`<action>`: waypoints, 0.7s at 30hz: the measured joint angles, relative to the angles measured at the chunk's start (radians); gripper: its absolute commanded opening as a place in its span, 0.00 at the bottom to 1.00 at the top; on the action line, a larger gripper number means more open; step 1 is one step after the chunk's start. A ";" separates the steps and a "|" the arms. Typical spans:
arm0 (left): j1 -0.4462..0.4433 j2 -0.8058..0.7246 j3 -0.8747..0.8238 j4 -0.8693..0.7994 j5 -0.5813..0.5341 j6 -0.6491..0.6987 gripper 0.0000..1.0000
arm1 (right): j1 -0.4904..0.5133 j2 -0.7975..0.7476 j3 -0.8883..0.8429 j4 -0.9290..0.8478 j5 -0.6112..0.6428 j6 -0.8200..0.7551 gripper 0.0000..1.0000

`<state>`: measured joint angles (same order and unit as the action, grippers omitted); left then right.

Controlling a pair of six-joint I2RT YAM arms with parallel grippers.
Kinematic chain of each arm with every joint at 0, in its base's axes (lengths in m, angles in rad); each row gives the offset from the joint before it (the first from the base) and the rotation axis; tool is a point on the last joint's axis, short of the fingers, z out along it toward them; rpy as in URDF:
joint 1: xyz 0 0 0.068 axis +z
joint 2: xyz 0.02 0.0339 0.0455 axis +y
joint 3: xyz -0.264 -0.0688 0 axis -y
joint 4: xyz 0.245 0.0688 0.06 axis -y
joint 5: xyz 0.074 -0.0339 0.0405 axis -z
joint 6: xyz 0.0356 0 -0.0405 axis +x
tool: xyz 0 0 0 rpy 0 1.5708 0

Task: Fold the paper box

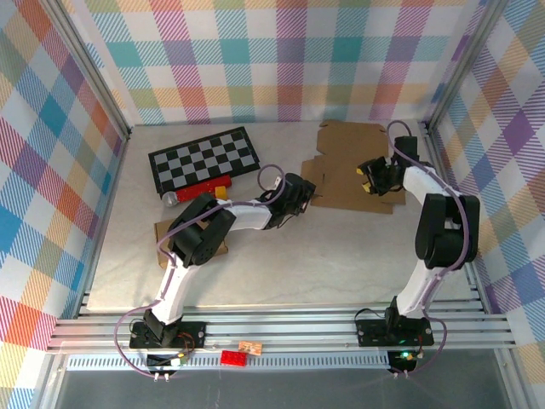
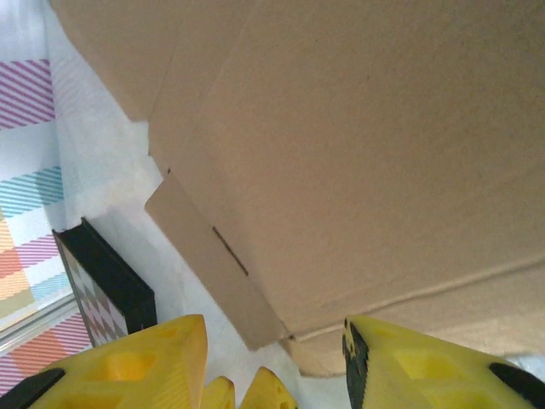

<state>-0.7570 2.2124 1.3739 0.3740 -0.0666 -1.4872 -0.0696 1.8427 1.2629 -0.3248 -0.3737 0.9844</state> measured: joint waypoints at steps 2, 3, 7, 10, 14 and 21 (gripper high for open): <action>0.000 0.022 0.012 0.008 -0.011 -0.014 0.42 | -0.003 0.043 0.013 0.008 0.001 0.004 0.47; 0.000 0.025 0.017 0.014 -0.015 -0.018 0.41 | -0.003 0.061 0.020 0.009 0.001 0.005 0.47; 0.000 0.050 0.049 0.045 -0.035 -0.040 0.38 | -0.004 0.127 0.065 0.002 0.003 0.007 0.47; 0.000 0.060 0.052 0.059 -0.051 -0.047 0.36 | -0.004 0.159 0.109 -0.050 0.019 0.002 0.46; 0.000 0.066 0.052 0.075 -0.066 -0.047 0.35 | -0.004 0.183 0.147 -0.140 0.048 -0.024 0.45; 0.008 0.071 0.044 0.114 -0.078 -0.058 0.19 | -0.003 0.207 0.154 -0.249 0.051 -0.070 0.43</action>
<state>-0.7494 2.2829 1.4181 0.4881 -0.1448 -1.5455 -0.0727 2.0499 1.4170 -0.5743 -0.3225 0.9146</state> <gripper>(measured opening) 0.227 0.431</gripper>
